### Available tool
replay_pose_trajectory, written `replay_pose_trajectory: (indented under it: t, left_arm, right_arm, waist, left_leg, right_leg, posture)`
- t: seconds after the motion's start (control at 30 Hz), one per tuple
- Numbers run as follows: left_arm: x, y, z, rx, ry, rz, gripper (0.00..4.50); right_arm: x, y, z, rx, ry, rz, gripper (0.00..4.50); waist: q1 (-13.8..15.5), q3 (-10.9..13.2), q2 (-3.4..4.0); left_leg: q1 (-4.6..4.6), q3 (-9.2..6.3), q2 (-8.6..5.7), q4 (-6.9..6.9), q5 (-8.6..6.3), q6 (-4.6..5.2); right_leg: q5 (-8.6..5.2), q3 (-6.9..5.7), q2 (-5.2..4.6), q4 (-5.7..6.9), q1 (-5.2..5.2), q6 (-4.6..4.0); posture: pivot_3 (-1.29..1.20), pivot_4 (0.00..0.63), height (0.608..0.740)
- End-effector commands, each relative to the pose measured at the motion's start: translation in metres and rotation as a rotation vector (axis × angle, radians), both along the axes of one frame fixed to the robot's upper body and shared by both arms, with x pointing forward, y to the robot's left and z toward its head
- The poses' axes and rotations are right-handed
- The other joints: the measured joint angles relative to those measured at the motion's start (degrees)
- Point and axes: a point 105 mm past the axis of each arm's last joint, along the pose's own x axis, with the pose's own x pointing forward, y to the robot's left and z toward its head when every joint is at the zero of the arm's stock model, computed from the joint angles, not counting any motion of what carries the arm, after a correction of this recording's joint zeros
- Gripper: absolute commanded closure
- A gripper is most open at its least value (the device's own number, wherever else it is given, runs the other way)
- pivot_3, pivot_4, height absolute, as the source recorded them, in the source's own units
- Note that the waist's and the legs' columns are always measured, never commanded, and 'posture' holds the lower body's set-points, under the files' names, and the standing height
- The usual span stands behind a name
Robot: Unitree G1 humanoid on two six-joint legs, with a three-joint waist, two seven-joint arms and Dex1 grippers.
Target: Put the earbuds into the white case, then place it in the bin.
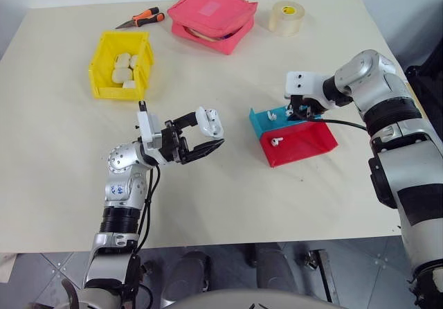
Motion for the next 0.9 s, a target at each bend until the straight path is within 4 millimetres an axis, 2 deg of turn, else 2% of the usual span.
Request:
replay_pose_trajectory:
  t: [0.03, 0.27, 0.57, 0.77, 0.9]
  left_arm:
    - [0.001, 0.000, 0.008, -0.021, -0.031, -0.003, 1.72]
    - [0.001, 0.000, 0.007, -0.022, -0.029, -0.005, 1.72]
    - [0.004, 0.005, 0.009, -0.008, -0.035, 0.004, 1.72]
    - [0.004, 0.004, 0.008, -0.011, -0.032, 0.002, 1.72]
    - [0.004, 0.002, 0.007, -0.013, -0.027, -0.003, 1.72]
  right_arm:
    - [0.004, 0.003, 0.022, 0.060, -0.069, -0.009, 2.93]
    - [-0.005, 0.011, 0.022, 0.101, -0.023, 0.046, 2.93]
    - [0.003, -0.003, 0.029, 0.097, -0.108, -0.050, 2.93]
    - [0.011, -0.008, 0.041, 0.182, -0.180, -0.134, 2.93]
    - [0.013, -0.011, 0.033, 0.187, -0.188, -0.162, 2.93]
  waist:
    - [0.0, 0.0, 0.00]
    - [0.1, 0.0, 0.00]
    - [0.2, 0.0, 0.00]
    - [0.1, 0.0, 0.00]
    - [0.2, 0.0, 0.00]
  left_leg:
    - [0.00, 0.00, 0.00, 0.00, 0.00, 0.00]
    - [0.00, 0.02, 0.01, 0.00, 0.00, 0.00]
    - [-0.02, 0.03, -0.01, 0.02, 0.00, 0.00]
    - [-0.02, 0.08, 0.00, 0.01, 0.00, 0.00]
    - [-0.02, 0.09, 0.00, 0.01, 0.00, 0.00]
  right_leg:
    - [0.00, 0.00, 0.00, 0.00, 0.00, 0.00]
    - [0.00, -0.01, 0.01, 0.00, -0.01, 0.00]
    - [0.00, 0.00, -0.01, 0.01, -0.01, 0.00]
    - [0.00, 0.02, 0.00, 0.01, -0.04, 0.00]
    - [0.00, 0.02, 0.00, 0.01, -0.03, 0.00]
  posture:
    - [0.00, 0.150, 0.740]
    - [0.00, 0.150, 0.740]
    - [0.00, 0.150, 0.740]
    - [0.00, 0.150, 0.740]
    - [0.00, 0.150, 0.740]
